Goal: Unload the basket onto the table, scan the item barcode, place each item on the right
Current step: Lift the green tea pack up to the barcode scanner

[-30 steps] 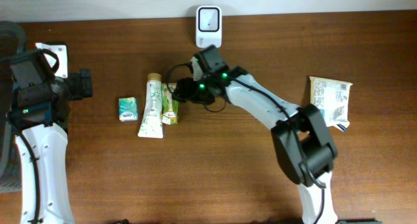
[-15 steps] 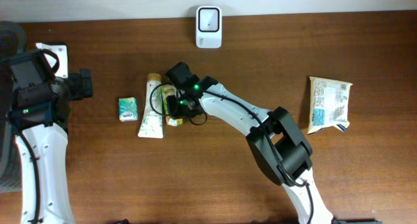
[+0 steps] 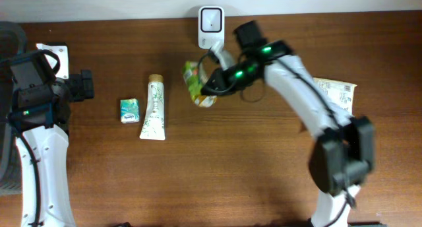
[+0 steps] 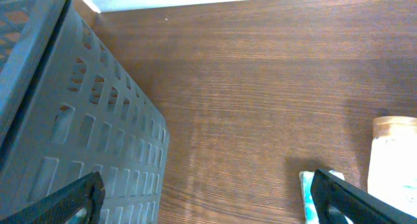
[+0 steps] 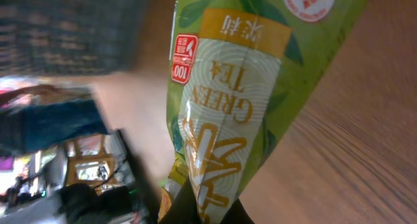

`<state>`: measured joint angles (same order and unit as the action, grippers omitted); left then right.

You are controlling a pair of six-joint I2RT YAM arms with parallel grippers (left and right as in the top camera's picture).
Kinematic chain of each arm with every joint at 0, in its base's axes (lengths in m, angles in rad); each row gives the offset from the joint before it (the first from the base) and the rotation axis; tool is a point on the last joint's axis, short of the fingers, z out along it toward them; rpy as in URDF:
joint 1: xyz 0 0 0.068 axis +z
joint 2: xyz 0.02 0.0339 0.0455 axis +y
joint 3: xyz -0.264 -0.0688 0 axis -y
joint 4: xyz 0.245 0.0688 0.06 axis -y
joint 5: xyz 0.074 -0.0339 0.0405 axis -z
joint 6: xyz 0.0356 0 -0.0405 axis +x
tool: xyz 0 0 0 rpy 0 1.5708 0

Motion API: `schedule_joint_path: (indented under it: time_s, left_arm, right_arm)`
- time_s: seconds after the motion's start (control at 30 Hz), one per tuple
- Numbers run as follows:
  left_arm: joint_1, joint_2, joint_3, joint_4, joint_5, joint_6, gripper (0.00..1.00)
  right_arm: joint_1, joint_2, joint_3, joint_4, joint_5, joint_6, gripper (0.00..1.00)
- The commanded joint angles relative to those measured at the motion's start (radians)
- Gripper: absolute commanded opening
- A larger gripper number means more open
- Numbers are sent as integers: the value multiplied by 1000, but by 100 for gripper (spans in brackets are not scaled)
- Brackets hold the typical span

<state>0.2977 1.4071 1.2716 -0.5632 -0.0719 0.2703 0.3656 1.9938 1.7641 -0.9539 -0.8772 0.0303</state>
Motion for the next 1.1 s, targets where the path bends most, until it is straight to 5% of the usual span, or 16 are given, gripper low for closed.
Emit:
schedule_joint_path:
  time_s: [0.0, 0.2, 0.53, 0.6, 0.73, 0.87, 1.07]
  left_arm:
    - [2, -13, 8, 2, -4, 11, 99]
    - [2, -13, 8, 2, -4, 11, 99]
    - [2, -13, 8, 2, -4, 11, 99]
    - [2, -13, 8, 2, -4, 11, 99]
    - [2, -13, 8, 2, -4, 11, 99]
    - [2, -13, 8, 2, -4, 11, 99]
    - [2, -13, 8, 2, -4, 11, 99]
  right_arm:
    - [-65, -140, 13, -65, -338, -243, 4]
    - [-212, -185, 13, -200, -663, -385, 4]
    - [-279, -187, 23, -243, -528, -363, 4]
    - [-253, -187, 77, -153, -270, -127, 4]
    - [-113, -186, 271, -92, 394, 72, 4]
    - [51, -165, 303, 34, 1001, 34, 4]
    - [134, 41, 303, 307, 1336, -253, 4]
